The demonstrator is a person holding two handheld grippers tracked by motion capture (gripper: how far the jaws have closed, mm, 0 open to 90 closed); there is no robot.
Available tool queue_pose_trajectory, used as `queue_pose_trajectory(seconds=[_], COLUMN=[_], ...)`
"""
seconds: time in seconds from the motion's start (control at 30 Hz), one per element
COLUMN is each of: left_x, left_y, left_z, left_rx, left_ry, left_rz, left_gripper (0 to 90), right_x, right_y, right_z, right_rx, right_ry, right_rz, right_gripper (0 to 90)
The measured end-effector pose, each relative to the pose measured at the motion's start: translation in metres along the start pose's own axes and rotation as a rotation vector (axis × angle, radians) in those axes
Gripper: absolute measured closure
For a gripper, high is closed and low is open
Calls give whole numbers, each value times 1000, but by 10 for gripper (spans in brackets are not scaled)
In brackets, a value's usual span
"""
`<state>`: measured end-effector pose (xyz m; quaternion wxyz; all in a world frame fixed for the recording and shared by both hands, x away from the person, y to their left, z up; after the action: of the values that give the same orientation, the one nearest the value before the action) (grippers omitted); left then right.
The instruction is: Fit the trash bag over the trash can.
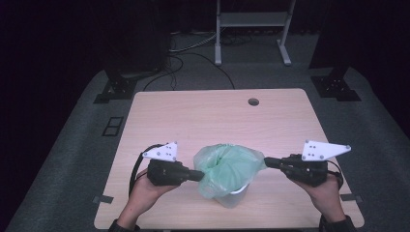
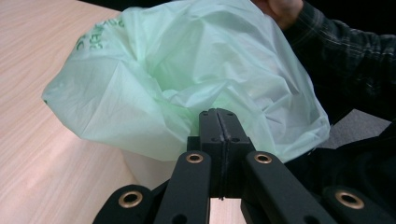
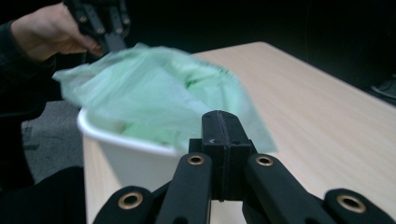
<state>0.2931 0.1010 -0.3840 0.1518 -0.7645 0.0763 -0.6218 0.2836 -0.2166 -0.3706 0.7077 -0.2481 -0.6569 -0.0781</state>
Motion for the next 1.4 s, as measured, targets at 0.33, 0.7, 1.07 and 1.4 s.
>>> queue_pose_trajectory(seconds=[0.33, 0.7, 1.07, 1.4], left_x=[-27, -49, -53, -62], left_y=[8, 22, 29, 31], left_z=[5, 3, -3, 4], left_rx=[-2, -46, -97, -67], left_ry=[-53, -82, -67, -67], left_rz=[38, 60, 85, 125], left_gripper=[898, 898, 898, 897], right_x=[-46, -74, -86, -101], right_y=[7, 12, 10, 7], right_z=[4, 5, 9, -2], right_rx=[8, 33, 37, -23], right_ry=[72, 131, 141, 145], right_rz=[112, 171, 217, 288], right_gripper=[900, 900, 900, 900])
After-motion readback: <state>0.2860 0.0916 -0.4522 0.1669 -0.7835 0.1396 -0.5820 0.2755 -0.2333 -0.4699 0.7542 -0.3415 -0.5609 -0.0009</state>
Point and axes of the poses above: each handheld gripper's, and its own axes: y roughly forward along the jaws, x roughly out of its top, z roughly to its left, the point moved 5 cm from there along y, roughly forward along the jaws, and after that the axes turned 8 degrees about -z, right-handed, at the moved point
